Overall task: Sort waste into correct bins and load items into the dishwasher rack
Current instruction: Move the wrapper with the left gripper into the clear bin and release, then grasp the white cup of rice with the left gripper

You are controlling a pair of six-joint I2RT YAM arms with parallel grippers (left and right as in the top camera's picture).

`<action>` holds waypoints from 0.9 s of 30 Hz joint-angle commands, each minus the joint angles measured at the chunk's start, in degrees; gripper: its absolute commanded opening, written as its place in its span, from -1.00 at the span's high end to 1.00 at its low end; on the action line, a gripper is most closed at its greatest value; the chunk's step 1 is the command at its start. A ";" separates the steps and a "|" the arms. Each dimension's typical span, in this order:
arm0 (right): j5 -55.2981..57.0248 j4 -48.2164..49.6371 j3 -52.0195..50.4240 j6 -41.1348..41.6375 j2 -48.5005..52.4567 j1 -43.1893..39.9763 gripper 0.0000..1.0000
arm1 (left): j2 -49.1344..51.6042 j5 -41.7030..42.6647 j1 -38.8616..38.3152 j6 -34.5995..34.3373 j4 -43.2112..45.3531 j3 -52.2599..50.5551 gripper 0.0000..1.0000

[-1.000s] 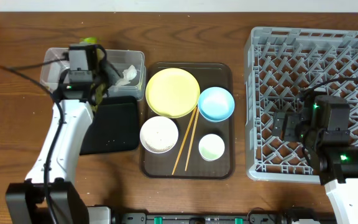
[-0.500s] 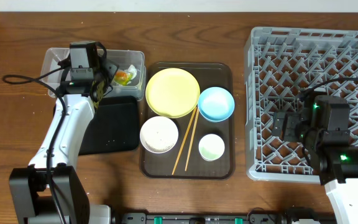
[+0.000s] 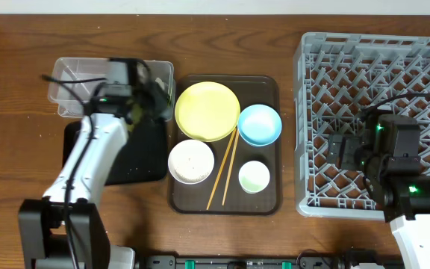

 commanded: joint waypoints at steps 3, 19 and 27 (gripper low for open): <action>-0.22 -0.09 1.05 0.26 -0.07 -0.11 -0.99 | -0.87 -5.25 -8.55 14.62 -6.34 0.15 -0.07; -0.22 -0.35 1.03 0.26 -0.07 -0.11 -0.99 | 1.05 -10.23 -28.24 14.97 -10.08 -3.67 -0.09; -0.24 -0.52 1.03 0.26 -0.07 -0.11 -0.98 | 7.63 -10.19 -29.49 14.58 -10.12 -4.42 0.05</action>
